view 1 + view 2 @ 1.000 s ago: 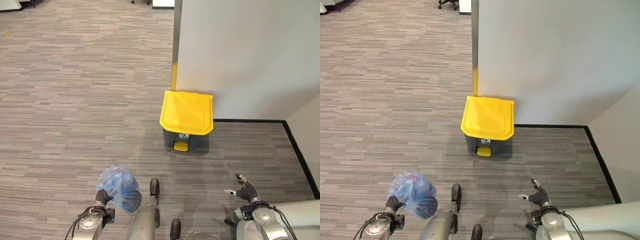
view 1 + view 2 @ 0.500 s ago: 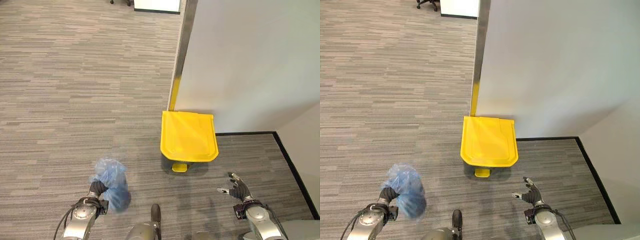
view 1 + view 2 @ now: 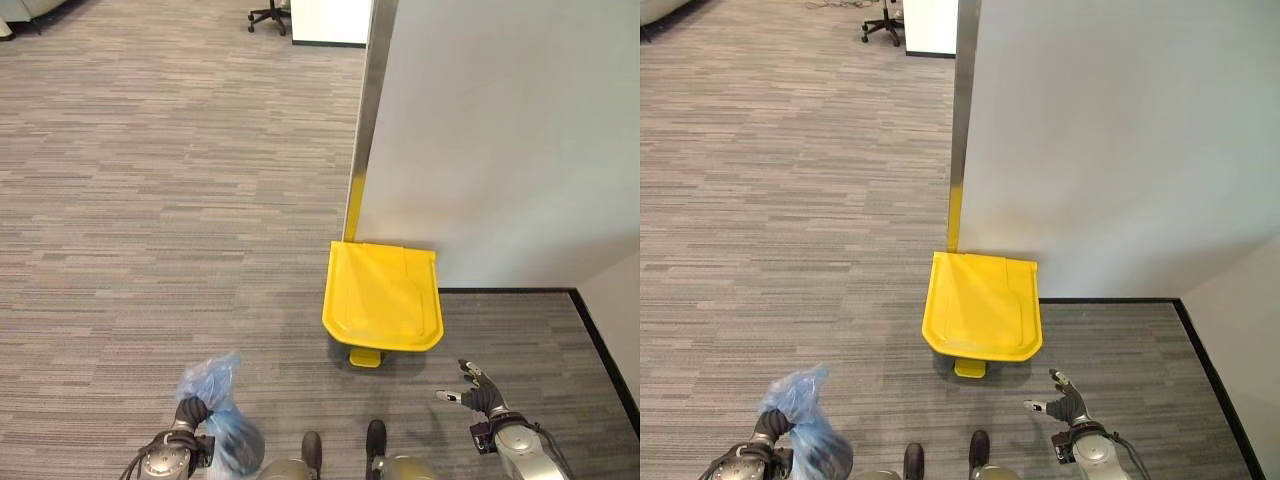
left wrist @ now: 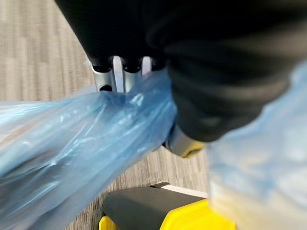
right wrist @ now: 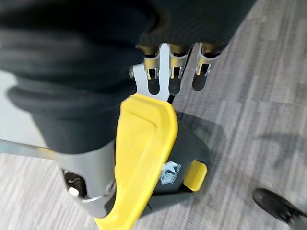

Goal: Gather garbage on tea table into small bin, then transfer packed bag to large trash can.

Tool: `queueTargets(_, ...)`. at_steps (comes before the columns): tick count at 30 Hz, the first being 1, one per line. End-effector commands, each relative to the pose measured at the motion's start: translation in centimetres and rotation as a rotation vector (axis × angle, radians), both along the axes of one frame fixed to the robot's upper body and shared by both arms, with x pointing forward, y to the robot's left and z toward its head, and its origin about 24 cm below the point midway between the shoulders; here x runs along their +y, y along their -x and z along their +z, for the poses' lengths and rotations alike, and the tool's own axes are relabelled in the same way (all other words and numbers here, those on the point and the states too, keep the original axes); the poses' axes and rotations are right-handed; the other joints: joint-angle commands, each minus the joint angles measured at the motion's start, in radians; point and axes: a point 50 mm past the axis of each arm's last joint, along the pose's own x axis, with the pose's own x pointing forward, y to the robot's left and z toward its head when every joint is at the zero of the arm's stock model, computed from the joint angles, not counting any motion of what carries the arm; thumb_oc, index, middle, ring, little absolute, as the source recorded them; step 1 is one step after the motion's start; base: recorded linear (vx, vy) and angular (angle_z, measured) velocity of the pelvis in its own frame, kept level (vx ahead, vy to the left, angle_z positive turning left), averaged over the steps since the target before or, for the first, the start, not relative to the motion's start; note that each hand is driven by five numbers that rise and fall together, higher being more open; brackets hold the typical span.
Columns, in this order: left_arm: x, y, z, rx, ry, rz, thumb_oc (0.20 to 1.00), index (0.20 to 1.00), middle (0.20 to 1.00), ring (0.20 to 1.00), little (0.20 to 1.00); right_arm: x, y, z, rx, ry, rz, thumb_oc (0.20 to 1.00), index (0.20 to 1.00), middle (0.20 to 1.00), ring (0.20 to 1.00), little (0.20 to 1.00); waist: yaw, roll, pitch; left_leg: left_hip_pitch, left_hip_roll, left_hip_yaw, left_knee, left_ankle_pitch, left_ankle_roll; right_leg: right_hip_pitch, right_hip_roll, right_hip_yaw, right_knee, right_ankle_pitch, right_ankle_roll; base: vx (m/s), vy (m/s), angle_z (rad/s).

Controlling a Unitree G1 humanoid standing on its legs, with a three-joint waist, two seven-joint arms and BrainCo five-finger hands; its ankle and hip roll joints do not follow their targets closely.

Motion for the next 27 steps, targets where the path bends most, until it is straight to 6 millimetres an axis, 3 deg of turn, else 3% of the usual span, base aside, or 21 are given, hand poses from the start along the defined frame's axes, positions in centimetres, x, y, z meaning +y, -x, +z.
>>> queueTargets(1, 0.6, -2.9, 2.4, -0.155, -0.016, -0.018, 0.200, 0.200, 0.200, 0.200, 0.200, -1.4, -1.4, 1.8, -0.092, 0.031, -0.023, 1.000, 1.000, 1.000, 1.000, 1.000, 0.001, -0.022, -0.018, -0.060, 0.033, -0.003, 0.082, -0.096, -0.050, 0.027, -0.007, 0.002, 0.093, -0.185, 0.044, 0.02, -0.019, 0.10)
queueTargets(16, 0.8, -3.0, 2.7, -0.156, -0.038, -0.019, 0.200, 0.200, 0.200, 0.200, 0.200, -1.1, -1.5, 1.5, -0.076, 0.030, -0.022, 1.000, 1.000, 1.000, 1.000, 1.000, 0.019, -0.038, -0.011, -0.086, 0.016, -0.017, 0.144, -0.139, -0.043, 0.028, -0.031, -0.001, 0.109, -0.186, 0.057, 0.01, 0.049, 0.03)
queueTargets(18, 1.2, -3.2, 3.0, -0.165, -0.054, -0.018, 0.200, 0.200, 0.200, 0.200, 0.200, -1.1, -1.6, 1.5, -0.074, 0.034, -0.017, 1.000, 1.000, 1.000, 1.000, 1.000, 0.023, -0.036, -0.003, -0.101, 0.007, -0.028, 0.158, -0.149, -0.033, -0.009, -0.040, 0.012, 0.165, -0.188, 0.068, -0.01, 0.163, -0.19)
queueTargets(21, 2.1, -3.7, 3.7, -0.180, -0.098, -0.021, 0.200, 0.200, 0.200, 0.200, 0.200, -0.6, -1.9, 1.5, -0.082, 0.027, -0.013, 1.000, 1.000, 1.000, 1.000, 1.000, 0.017, -0.030, 0.025, -0.084, -0.006, -0.030, 0.168, -0.179, -0.003, -0.139, -0.050, 0.028, 0.364, -0.173, 0.090, 0.08, 0.217, -0.24)
queueTargets(24, 2.1, -3.6, 3.7, -0.184, -0.096, -0.017, 0.200, 0.200, 0.200, 0.200, 0.200, -0.9, -2.1, 1.7, -0.088, 0.034, -0.021, 1.000, 1.000, 1.000, 1.000, 1.000, 0.001, -0.028, 0.038, -0.023, -0.028, -0.035, 0.141, -0.202, 0.008, -0.213, -0.045, 0.004, 0.310, -0.116, 0.082, 0.16, 0.105, -0.09)
queueTargets(27, 2.2, -3.7, 3.7, -0.184, -0.099, -0.013, 0.200, 0.200, 0.200, 0.200, 0.200, -1.5, -1.9, 1.7, -0.083, 0.046, -0.036, 1.000, 1.000, 1.000, 1.000, 1.000, -0.025, -0.019, 0.051, 0.040, -0.045, -0.059, 0.125, -0.228, 0.007, -0.262, -0.032, -0.026, 0.216, -0.077, 0.095, 0.23, 0.062, -0.05)
